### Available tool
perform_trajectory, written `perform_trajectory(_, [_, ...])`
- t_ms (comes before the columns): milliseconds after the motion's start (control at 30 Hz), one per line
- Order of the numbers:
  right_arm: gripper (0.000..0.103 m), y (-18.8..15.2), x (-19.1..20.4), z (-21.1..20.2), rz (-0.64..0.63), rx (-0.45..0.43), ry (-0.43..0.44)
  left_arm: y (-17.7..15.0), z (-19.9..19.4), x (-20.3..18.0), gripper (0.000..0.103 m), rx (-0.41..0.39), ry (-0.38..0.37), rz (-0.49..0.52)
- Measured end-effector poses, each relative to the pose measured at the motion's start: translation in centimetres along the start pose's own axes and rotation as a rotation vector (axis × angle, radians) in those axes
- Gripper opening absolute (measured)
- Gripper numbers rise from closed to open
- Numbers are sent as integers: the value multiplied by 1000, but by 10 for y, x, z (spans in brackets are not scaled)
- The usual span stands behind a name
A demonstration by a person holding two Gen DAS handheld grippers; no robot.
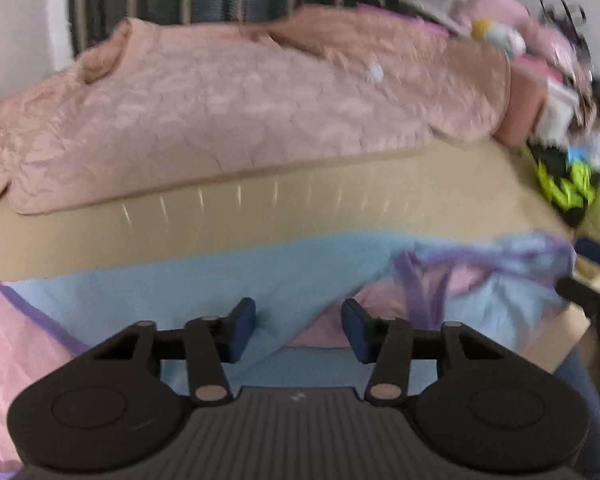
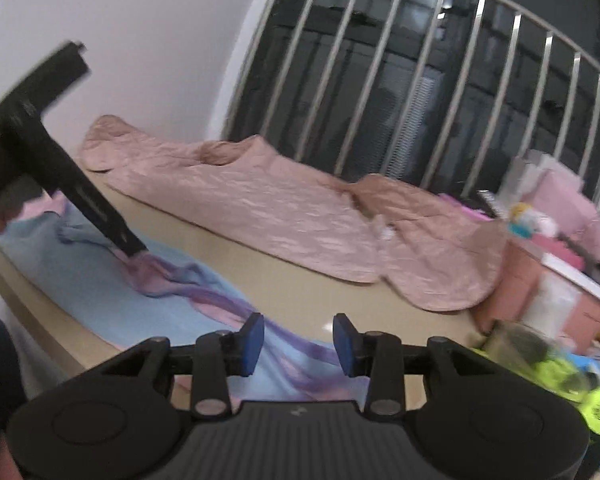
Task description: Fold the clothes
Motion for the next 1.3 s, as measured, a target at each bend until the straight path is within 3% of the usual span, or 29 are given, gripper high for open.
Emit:
perform_trajectory(67, [36, 5, 8, 12, 77, 37, 63, -4, -2, -1, 38, -6, 7, 28])
perform_trajectory(100, [35, 7, 12, 18, 115, 56, 94, -5, -4, -1, 5, -15, 10, 23])
perform_trajectory(133, [35, 10, 16, 24, 154, 74, 126, -4, -6, 1, 1, -25, 4, 3])
perform_trajectory(267, [35, 21, 32, 46, 308, 148, 252, -2, -31, 5, 1, -121, -38, -63])
perform_trajectory(367, [35, 25, 45, 63, 379, 206, 311, -8, -42, 11, 1, -125, -25, -94])
perform_trajectory(400, [28, 22, 48, 67, 378, 221, 303, -11, -43, 12, 1, -123, -21, -102])
perform_trajectory(433, [0, 19, 51, 72, 370, 231, 281, -13, -45, 13, 2, -120, -18, -109])
perform_trajectory(467, [2, 17, 53, 72, 357, 227, 268, -17, -45, 14, 2, -115, -17, -116])
perform_trajectory(600, [0, 9, 57, 58, 277, 187, 224, -33, -33, 11, 16, -56, -37, -120])
perform_trajectory(700, [2, -4, 52, 53, 234, 229, 165, -36, -33, 10, 29, -58, -45, -115])
perform_trajectory(767, [4, -4, 45, 44, 251, 212, 155, -33, -39, 18, 39, -63, -55, -152])
perform_trajectory(833, [25, 1, 34, 32, 255, 172, 129, -29, -51, 36, 54, -97, -50, -209])
perform_trajectory(900, [37, 5, 21, 21, 250, 131, 86, -29, -64, 63, 70, -127, 0, -277])
perform_trajectory(967, [37, 7, 7, 14, 237, 107, 15, -34, -66, 95, 73, -116, 85, -352])
perform_trajectory(1067, [37, 7, -12, 8, 228, 101, -76, -39, -61, 135, 60, -101, 180, -412])
perform_trajectory(1233, [37, -6, -36, 2, 225, 129, -220, -39, -36, 157, 13, -42, 210, -404])
perform_trajectory(1300, [40, -12, -42, -1, 233, 134, -252, -43, -29, 160, 10, -22, 254, -367])
Point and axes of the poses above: each gripper's, at about its wrist camera, not at the fingertips, and z roughly the way its jaws point, x to its left, y to its top, the point moved 7 cm from there along z, roughly the way its jaws point, and after that the axes turned 11 degrees about z, right-handed, at the moved point
